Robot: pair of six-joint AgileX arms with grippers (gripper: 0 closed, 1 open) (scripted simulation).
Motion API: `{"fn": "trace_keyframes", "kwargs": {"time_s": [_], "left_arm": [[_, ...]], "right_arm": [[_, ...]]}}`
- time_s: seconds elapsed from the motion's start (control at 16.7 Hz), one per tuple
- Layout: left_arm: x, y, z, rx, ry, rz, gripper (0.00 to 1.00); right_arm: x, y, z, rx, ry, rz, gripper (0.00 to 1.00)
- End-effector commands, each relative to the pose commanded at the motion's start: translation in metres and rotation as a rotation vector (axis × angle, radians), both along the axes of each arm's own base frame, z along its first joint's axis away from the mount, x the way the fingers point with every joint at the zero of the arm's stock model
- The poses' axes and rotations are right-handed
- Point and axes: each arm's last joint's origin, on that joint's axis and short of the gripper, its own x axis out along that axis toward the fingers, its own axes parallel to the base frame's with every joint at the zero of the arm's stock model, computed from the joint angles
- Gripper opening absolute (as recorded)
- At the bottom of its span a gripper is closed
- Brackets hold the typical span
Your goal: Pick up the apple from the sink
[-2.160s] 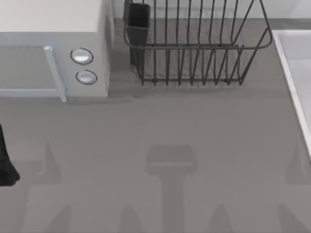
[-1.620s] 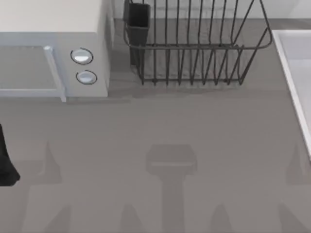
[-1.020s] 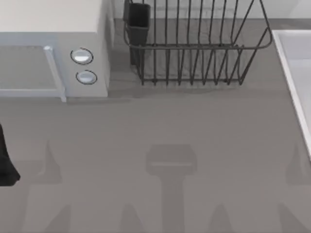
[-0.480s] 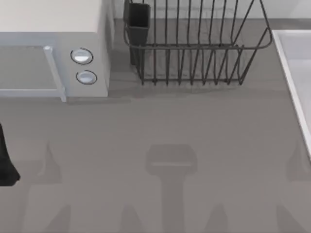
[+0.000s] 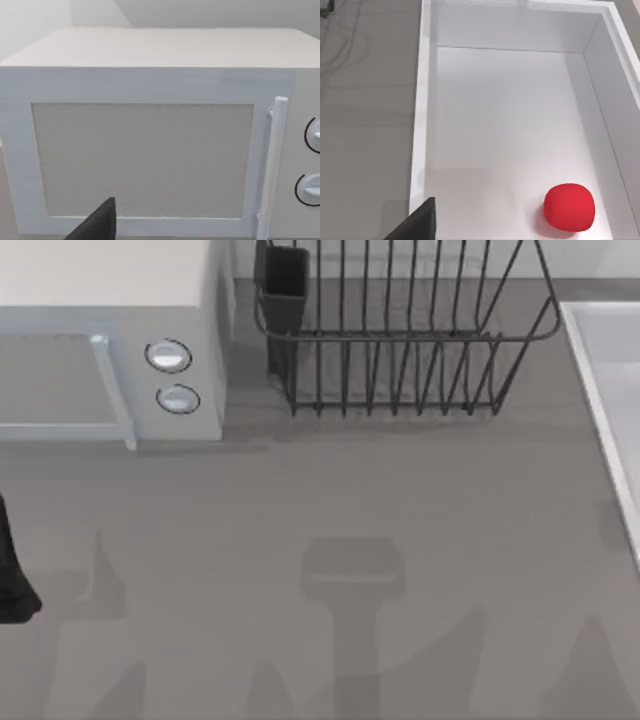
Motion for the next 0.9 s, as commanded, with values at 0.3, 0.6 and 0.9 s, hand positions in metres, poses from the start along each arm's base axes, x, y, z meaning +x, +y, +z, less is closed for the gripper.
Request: {"fn": "trace_keyframes", "kwargs": {"time_s": [0.3, 0.6, 0.9], "left_arm": [[0.0, 0.0, 0.0, 0.0, 0.0, 0.0, 1.0], [0.0, 0.0, 0.0, 0.0, 0.0, 0.0, 1.0], [0.0, 0.0, 0.0, 0.0, 0.0, 0.0, 1.0]], "right_arm": [[0.095, -0.037, 0.009, 0.01, 0.409, -0.029, 1.0], [0.18, -0.084, -0.039, 0.072, 0.768, -0.025, 1.0], [0.219, -0.117, -0.091, 0.133, 0.978, -0.009, 1.0]]}}
